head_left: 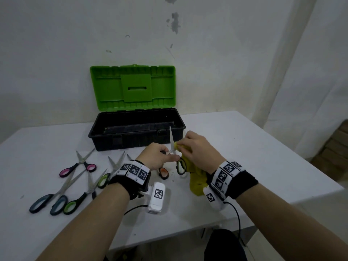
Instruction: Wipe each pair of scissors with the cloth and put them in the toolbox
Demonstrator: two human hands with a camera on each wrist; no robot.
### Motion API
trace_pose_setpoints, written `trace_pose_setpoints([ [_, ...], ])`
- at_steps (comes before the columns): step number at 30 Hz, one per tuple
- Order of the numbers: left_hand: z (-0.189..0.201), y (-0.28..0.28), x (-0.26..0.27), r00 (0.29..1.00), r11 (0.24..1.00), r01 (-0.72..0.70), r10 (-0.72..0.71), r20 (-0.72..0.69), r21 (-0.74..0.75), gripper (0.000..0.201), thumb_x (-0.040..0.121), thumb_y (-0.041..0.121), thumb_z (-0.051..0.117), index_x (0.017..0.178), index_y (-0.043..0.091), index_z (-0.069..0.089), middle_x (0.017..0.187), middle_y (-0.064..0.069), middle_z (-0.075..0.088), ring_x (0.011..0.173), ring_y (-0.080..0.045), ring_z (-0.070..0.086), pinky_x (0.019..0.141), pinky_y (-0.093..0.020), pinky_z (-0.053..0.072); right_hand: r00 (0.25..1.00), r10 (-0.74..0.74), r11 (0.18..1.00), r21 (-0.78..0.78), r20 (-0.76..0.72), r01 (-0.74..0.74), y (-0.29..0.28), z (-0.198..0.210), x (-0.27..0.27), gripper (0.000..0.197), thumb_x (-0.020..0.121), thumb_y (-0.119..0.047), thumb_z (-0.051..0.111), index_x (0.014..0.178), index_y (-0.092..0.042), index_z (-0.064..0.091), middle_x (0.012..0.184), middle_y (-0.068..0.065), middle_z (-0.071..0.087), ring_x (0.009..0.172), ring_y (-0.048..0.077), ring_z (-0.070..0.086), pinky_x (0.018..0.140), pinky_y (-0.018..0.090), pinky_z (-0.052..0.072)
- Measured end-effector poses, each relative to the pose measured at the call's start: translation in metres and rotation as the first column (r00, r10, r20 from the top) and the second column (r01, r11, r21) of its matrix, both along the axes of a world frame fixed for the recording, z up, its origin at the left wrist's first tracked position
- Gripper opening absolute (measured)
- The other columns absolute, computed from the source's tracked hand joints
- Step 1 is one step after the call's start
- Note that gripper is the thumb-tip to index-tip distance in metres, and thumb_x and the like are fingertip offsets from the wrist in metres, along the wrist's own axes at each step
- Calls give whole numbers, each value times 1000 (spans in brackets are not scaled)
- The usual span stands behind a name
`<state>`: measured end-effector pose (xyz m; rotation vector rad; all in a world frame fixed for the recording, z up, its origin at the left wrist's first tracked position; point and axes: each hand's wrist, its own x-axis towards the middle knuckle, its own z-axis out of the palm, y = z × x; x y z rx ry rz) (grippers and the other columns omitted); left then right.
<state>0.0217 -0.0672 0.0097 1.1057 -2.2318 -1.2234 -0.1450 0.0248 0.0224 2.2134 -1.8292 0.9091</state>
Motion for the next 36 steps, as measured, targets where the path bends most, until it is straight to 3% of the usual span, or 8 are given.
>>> trace_pose_setpoints([
  [6,-1,0,4,999,996,-14,17,42,-85,50,72,49,83,72,4,64,64,0,47,59,-14,44,59,-29,37,976,-190,982,30,105,187,-9,4,-25,20,95,-23,59,103,-11,73,89,4,53,80,22,57,73,33,48],
  [12,3,2,5,996,1000,-24,24,80,-5,49,79,53,75,80,6,65,62,0,54,53,-12,49,54,-24,40,935,-294,954,1,200,300,-5,10,-40,21,94,-25,60,105,-12,72,93,4,55,85,15,51,75,22,37],
  [15,6,-1,4,999,995,-7,2,51,96,27,91,34,68,85,9,60,70,-6,54,61,-17,52,54,-24,42,936,-279,958,-11,216,288,-2,11,-39,19,94,-26,60,104,-14,72,91,2,54,86,16,53,75,21,37],
  [18,5,-5,5,1000,991,-10,14,-28,133,2,96,10,59,96,9,61,70,-7,59,59,-13,55,56,-23,47,942,-248,964,-36,227,263,2,12,-36,17,93,-24,62,102,-15,73,90,2,55,84,16,54,75,20,38],
  [25,6,-7,6,935,977,-117,169,-314,176,8,90,-2,66,93,4,70,73,-8,67,57,-12,63,63,-21,57,962,-169,983,-34,214,180,5,19,-23,17,93,-23,61,104,-18,73,90,-1,57,83,13,54,76,20,39],
  [30,5,-7,3,873,961,-208,267,-408,182,2,83,4,76,83,5,73,80,-13,73,75,-21,68,79,-35,57,967,-154,986,-31,202,163,6,21,-15,18,94,-25,60,105,-18,73,91,-3,56,83,10,52,71,6,33],
  [34,3,-2,-1,820,935,-239,339,-461,263,9,93,17,67,88,10,70,90,-10,74,81,-24,72,80,-38,56,967,-156,986,-22,203,164,7,23,-10,19,94,-25,60,107,-18,72,92,-2,57,84,11,53,73,13,34],
  [36,3,0,-2,794,914,-194,360,-489,356,12,99,20,59,96,9,63,95,-9,69,76,-24,73,69,-37,57,967,-155,987,-20,203,162,8,24,-10,20,94,-25,60,108,-18,72,92,-2,58,84,11,53,74,16,34],
])
